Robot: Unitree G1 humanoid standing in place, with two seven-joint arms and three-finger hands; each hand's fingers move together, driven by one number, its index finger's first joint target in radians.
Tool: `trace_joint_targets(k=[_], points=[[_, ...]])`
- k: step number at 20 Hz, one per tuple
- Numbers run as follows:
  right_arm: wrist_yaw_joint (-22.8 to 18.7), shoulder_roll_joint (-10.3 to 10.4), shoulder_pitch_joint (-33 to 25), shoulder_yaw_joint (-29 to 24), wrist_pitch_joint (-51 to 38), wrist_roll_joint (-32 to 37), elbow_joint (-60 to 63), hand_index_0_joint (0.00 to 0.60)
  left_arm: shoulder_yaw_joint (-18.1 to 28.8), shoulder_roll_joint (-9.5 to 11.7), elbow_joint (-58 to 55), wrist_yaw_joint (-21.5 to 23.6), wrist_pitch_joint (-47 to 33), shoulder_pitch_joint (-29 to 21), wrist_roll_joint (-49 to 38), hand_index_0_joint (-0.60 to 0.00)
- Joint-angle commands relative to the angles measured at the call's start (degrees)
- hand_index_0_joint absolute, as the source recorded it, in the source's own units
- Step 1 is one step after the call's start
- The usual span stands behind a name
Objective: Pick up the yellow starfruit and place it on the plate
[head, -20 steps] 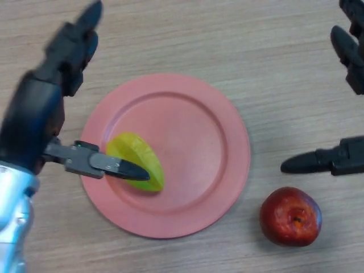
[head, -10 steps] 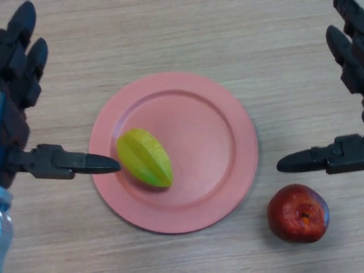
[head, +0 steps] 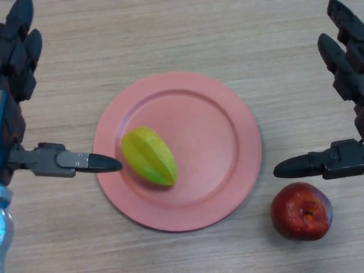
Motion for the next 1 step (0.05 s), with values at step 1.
trace_joint_targets(k=[1], points=[[-0.5, -1.5, -1.4, -1.9, -8.7, -2.7, -2.5, 0.000, 2.3, 2.2, -2.1, -0.7, -9.7, -1.5, 2.3, 0.000]])
